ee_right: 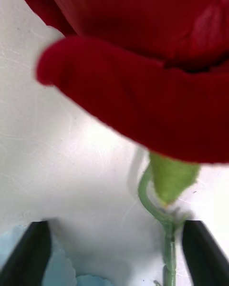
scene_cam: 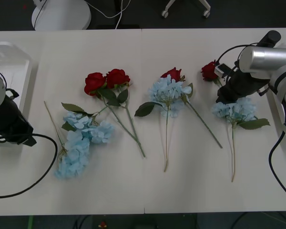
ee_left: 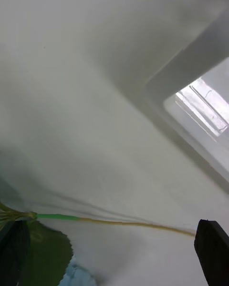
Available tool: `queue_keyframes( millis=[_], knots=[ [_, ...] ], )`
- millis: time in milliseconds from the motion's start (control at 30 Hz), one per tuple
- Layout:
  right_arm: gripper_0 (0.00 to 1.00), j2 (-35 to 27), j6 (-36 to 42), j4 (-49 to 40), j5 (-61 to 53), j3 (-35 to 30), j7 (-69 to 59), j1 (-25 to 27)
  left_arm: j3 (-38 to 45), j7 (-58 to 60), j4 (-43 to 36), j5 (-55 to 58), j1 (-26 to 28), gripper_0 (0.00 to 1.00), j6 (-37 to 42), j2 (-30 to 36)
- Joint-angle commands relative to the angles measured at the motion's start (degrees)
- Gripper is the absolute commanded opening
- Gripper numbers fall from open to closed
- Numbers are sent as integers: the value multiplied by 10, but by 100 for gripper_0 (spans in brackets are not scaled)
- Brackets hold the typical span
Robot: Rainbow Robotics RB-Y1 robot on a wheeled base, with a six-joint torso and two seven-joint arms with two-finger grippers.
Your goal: Put the red flowers into the right box and the blue flowers into the left box
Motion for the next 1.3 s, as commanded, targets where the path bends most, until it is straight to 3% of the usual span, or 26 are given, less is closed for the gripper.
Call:
queue_keyframes(
  millis=[33, 333, 500, 1000, 1300],
  knots=[
    [32, 17, -4, 4, 9, 4, -23, -31, -5, -7, 19, -62, -28, 100, -8, -55],
    [30, 20, -5, 9, 10, 4, -26, -31, -7, -4, 89, -95, -63, 100, -54, -106],
    [0, 20, -5, 10, 9, 3, -27, -31, -8, -4, 119, -103, -87, 100, -64, -124],
    [0, 23, 4, 10, -22, -9, -24, -35, -15, -12, 130, -171, -63, 100, -64, -187],
    [0, -23, 56, -8, -118, -30, -19, -76, -14, -24, 110, -221, -17, 100, -70, -206]
  ],
)
